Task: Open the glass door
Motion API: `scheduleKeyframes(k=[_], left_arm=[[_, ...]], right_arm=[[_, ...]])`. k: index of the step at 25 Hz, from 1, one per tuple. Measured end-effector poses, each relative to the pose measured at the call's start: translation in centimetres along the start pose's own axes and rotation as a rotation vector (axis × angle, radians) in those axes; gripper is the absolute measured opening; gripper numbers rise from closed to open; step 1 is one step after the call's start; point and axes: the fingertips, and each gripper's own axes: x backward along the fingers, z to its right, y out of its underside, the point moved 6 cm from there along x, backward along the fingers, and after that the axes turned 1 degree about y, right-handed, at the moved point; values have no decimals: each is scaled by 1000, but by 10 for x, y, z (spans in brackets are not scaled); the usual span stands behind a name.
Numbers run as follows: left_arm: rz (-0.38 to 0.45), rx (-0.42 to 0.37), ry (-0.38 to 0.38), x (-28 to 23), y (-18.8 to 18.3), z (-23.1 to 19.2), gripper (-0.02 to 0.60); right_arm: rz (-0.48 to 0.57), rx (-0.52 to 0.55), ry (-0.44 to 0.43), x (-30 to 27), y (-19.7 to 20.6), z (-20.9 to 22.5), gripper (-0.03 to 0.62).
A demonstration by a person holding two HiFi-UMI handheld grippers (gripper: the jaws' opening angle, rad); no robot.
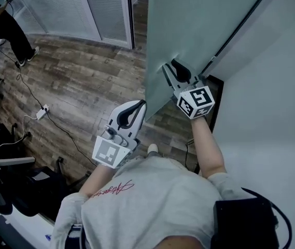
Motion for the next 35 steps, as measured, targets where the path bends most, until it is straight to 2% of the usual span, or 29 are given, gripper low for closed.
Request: scheduleKeyframes(k=[3,12,18,26,35], left_arm=[[-20,-6,52,1,-2,13,17],[-14,7,198,21,-12,48,17],[-43,31,254,24,-5,64,17],[-55,31,351,2,-3,89,17],[-70,50,396,-20,5,132,17]], right_arm=[[-10,1,-1,14,-3,3,114],[4,8,-10,61,-2,7,114],[42,-5,-31,91,0,13,114],[64,-14,-64,125,1,21,115],[46,8,-135,160,-2,30,115]])
